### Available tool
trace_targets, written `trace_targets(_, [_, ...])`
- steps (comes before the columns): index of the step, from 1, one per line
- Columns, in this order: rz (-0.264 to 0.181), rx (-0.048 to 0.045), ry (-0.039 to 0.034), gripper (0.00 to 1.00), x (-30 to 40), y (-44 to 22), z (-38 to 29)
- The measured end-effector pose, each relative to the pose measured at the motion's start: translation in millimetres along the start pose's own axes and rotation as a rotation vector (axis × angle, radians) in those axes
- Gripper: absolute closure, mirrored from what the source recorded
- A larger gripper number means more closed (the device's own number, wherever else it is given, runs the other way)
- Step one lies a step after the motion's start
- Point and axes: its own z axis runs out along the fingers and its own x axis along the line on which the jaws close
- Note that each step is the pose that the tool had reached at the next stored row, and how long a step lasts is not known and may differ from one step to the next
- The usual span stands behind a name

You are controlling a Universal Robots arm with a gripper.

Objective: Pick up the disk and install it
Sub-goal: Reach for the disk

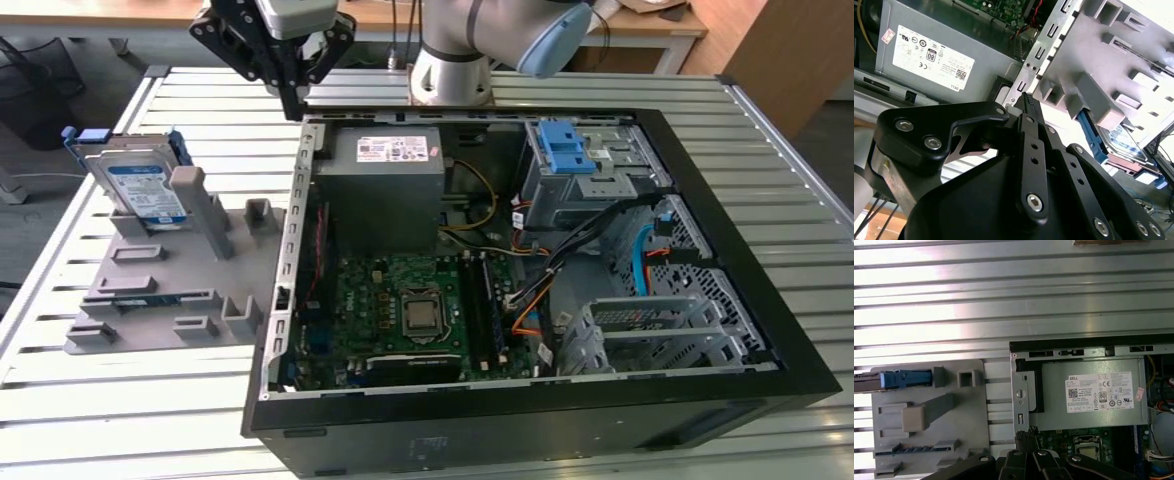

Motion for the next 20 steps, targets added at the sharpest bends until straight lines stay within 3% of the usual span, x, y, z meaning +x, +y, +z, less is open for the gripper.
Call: trace_targets(20, [0.0, 0.0, 0.0, 0.89, 5.6, 1.7, 0.0])
